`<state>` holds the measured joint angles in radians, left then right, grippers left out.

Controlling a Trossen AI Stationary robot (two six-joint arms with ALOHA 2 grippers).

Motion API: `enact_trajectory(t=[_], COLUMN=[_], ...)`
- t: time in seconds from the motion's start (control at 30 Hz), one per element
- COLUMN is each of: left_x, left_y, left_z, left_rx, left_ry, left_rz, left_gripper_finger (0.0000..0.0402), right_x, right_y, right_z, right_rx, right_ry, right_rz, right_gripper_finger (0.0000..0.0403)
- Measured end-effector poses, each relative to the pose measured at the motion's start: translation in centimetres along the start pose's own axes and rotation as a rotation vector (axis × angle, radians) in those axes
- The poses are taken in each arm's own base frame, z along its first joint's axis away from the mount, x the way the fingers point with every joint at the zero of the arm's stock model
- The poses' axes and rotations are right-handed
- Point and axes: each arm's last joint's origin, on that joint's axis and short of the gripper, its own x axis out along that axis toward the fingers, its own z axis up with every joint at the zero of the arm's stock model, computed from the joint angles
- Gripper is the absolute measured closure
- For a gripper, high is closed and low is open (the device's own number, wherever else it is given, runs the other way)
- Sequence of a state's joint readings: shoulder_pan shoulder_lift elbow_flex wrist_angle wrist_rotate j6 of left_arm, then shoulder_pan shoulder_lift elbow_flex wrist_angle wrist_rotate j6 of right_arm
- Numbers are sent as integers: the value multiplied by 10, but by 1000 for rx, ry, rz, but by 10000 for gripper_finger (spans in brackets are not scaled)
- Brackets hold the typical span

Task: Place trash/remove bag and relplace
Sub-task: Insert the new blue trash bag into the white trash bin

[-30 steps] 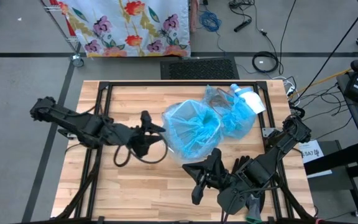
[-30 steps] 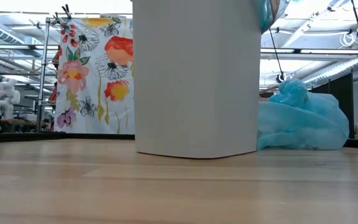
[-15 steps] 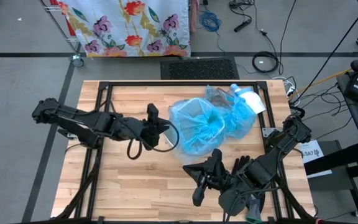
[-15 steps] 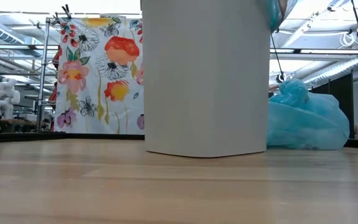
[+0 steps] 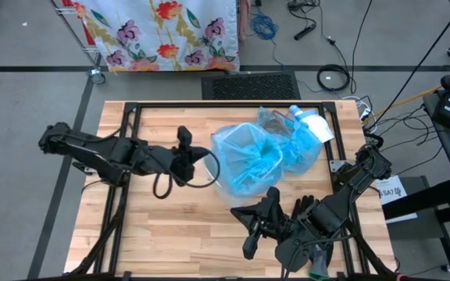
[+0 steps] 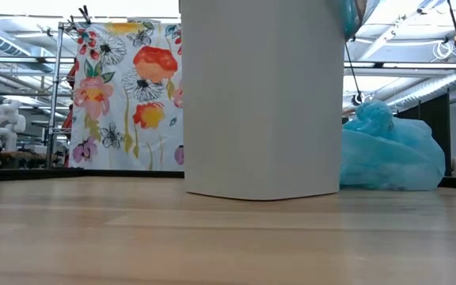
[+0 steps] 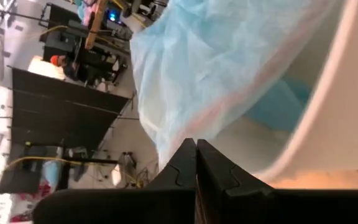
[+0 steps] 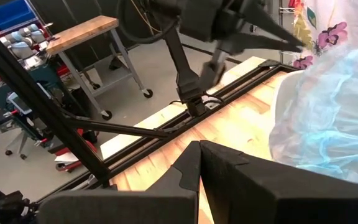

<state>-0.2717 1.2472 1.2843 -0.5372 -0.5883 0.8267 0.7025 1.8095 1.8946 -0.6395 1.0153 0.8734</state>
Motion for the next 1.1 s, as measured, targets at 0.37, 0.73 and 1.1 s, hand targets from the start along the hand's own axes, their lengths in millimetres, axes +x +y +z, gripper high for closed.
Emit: enact_trajectory(t=[0.37, 0.73, 1.1], left_x=[-35, -24, 3], left_y=[2, -3, -15], left_z=[-8, 1, 14], left_rx=[-120, -117, 173], left_ry=[-24, -74, -31], left_rz=[-51, -96, -56], left_gripper_finger=[400, 339, 261], right_x=[0, 0, 0], right_y=[0, 0, 0], right_z=[0, 0, 0], right_rx=[2, 12, 3], right_ry=[-4, -4, -4], right_rz=[-3, -3, -4], right_gripper_finger=[403, 403, 403])
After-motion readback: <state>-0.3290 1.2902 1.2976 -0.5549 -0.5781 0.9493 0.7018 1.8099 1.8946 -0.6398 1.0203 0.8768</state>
